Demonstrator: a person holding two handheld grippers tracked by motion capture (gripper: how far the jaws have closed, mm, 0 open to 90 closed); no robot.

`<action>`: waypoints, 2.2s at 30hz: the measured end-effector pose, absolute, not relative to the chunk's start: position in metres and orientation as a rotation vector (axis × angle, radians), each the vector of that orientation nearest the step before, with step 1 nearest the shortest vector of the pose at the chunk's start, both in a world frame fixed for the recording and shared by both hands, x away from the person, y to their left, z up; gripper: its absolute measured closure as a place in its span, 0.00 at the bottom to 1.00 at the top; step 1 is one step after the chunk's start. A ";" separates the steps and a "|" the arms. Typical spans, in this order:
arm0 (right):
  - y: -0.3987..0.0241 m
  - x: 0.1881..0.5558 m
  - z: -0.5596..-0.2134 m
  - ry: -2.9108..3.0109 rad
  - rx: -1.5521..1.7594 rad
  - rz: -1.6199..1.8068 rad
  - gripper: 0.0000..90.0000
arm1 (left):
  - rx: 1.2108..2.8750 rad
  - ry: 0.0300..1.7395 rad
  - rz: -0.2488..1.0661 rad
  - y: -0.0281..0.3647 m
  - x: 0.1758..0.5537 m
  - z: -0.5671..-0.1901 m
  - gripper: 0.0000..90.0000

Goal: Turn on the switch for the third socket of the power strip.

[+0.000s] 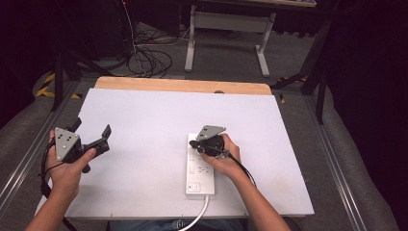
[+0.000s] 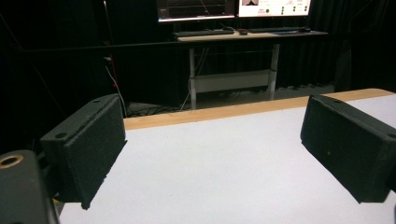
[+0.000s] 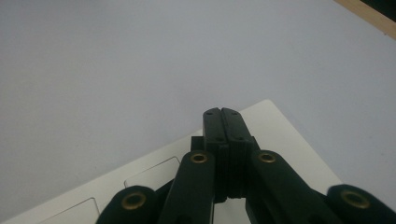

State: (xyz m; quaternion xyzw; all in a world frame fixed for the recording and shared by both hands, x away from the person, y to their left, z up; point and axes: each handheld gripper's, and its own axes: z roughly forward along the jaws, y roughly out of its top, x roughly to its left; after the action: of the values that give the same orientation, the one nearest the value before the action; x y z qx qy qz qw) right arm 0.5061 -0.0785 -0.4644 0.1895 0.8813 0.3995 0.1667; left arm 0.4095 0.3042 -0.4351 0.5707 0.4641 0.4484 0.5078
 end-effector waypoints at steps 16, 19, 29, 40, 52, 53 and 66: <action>-0.079 0.508 -0.469 2.517 0.550 1.137 1.00 | 1.371 1.126 1.081 0.305 0.409 -0.435 0.08; -0.078 0.508 -0.470 2.522 0.558 1.130 1.00 | 1.372 1.127 1.081 0.305 0.409 -0.435 0.08; -0.076 0.504 -0.472 2.499 0.523 1.120 1.00 | 1.373 1.120 1.082 0.304 0.408 -0.435 0.08; -0.076 0.504 -0.472 2.497 0.535 1.125 1.00 | 1.370 1.125 1.086 0.306 0.406 -0.435 0.08; -0.076 0.504 -0.471 2.502 0.564 1.127 1.00 | 1.366 1.131 1.088 0.307 0.406 -0.434 0.08; -0.076 0.505 -0.471 2.502 0.567 1.128 1.00 | 1.366 1.132 1.087 0.307 0.405 -0.434 0.08; -0.083 0.503 -0.455 2.399 0.569 1.250 1.00 | 1.370 1.127 1.094 0.306 0.406 -0.435 0.08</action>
State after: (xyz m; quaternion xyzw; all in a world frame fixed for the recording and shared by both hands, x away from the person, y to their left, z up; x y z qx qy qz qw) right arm 0.5028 -0.0833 -0.4553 0.2021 0.8523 0.4444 0.1876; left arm 0.4057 0.3065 -0.4350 0.5675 0.4669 0.4531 0.5046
